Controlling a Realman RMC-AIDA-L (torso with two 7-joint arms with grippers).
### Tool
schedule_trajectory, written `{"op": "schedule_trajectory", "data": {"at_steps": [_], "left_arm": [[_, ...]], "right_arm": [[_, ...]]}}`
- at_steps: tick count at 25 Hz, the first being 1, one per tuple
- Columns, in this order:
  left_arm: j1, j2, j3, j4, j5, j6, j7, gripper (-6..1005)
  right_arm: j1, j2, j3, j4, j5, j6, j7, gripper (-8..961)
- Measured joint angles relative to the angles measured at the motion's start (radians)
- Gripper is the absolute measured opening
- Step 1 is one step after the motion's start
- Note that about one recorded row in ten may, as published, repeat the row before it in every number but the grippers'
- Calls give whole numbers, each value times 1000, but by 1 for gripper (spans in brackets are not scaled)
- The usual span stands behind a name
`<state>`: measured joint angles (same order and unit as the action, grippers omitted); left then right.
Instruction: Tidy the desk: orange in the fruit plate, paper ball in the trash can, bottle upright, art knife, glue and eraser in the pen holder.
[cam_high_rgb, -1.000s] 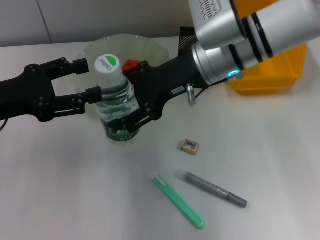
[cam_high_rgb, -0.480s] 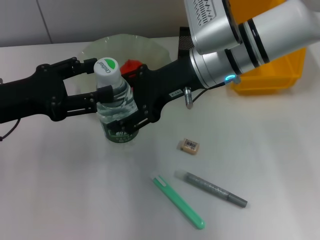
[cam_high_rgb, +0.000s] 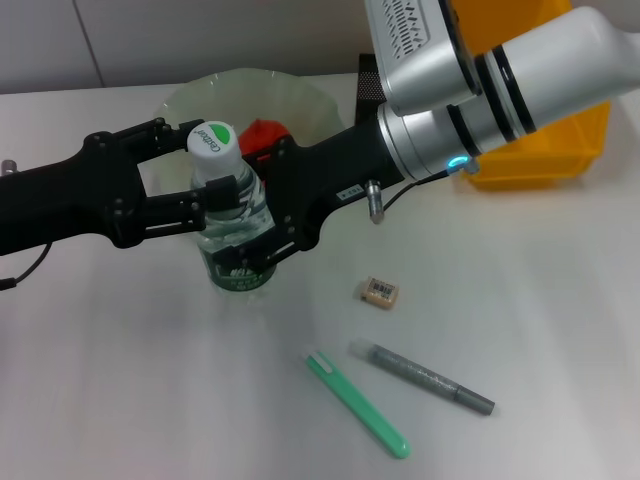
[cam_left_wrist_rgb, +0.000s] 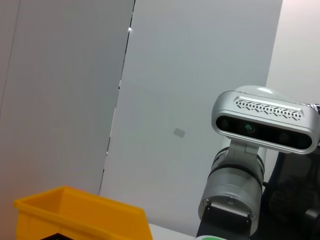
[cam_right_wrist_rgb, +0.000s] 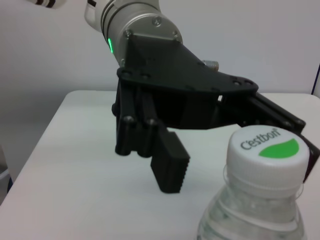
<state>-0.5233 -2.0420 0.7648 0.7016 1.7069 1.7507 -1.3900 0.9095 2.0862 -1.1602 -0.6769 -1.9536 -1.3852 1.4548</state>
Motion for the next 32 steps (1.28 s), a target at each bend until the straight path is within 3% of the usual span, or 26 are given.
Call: {"op": "schedule_trajectory", "data": {"at_steps": [8, 32], "left_arm": [[-6, -17, 2, -7, 0, -8, 20, 793], [-38, -21, -4, -55, 0, -17, 17, 787]], "right_arm": [[1, 0, -12, 3, 7, 7, -1, 784], [6, 0, -33, 30, 34, 28, -29, 785]]}}
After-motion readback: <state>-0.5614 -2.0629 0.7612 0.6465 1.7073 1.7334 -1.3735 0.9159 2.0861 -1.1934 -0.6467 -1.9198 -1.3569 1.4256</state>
